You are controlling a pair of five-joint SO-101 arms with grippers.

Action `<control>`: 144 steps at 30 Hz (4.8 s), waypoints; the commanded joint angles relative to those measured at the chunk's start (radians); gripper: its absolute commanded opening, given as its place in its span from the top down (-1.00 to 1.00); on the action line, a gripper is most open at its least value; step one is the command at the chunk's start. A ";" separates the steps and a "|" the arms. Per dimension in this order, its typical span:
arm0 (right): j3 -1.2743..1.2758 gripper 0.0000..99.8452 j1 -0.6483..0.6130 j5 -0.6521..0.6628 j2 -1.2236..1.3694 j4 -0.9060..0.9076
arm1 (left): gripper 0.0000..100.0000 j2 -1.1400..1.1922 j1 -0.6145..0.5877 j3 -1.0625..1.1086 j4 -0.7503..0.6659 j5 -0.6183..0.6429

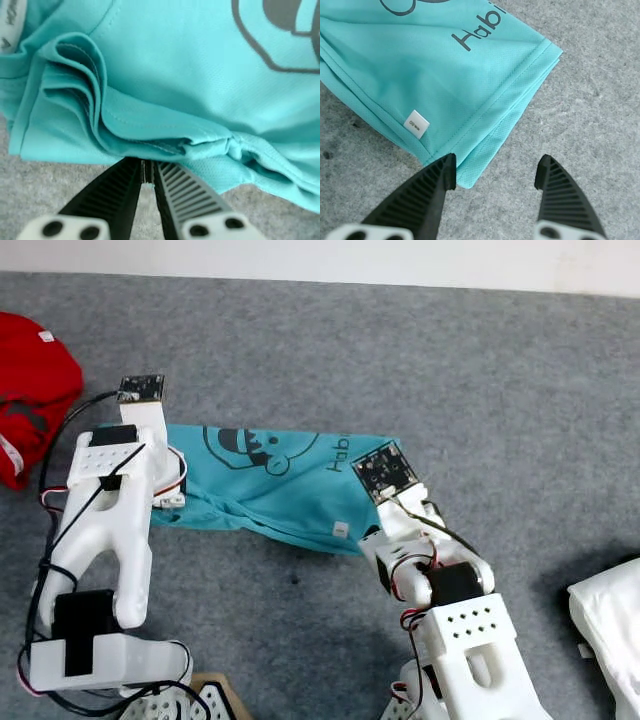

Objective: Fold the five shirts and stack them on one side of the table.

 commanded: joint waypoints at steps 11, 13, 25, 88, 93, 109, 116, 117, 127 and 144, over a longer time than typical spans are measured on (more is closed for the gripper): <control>-0.002 0.48 -0.005 -0.011 -0.008 -0.021 | 0.99 0.021 0.054 -0.042 -0.227 -0.006; -0.002 0.48 -0.005 -0.011 -0.008 -0.021 | 0.99 0.085 0.054 -0.101 -0.224 -0.006; 0.013 0.48 -0.007 -0.006 -0.013 -0.022 | 0.99 0.311 0.056 -0.601 0.064 -0.005; -0.499 0.47 -0.001 -0.338 0.832 -0.159 | 0.99 0.236 0.099 -0.265 0.086 0.000; -0.501 0.48 0.027 -0.344 0.903 -0.189 | 0.99 0.237 0.099 -0.265 0.087 0.000; -0.509 0.97 0.041 -0.344 0.912 -0.186 | 0.99 0.236 0.099 -0.265 0.091 0.000; -0.512 0.98 0.041 -0.339 0.909 -0.185 | 0.99 0.234 0.099 -0.265 0.092 0.000; -0.513 0.98 0.042 -0.339 0.906 -0.185 | 0.99 0.232 0.099 -0.265 0.092 0.000; -0.627 0.98 0.176 -0.342 0.900 -0.042 | 0.99 -0.030 0.097 -0.337 0.270 0.000; -0.776 0.99 0.237 -0.285 0.900 0.137 | 0.99 -0.179 -0.203 -0.240 0.292 0.072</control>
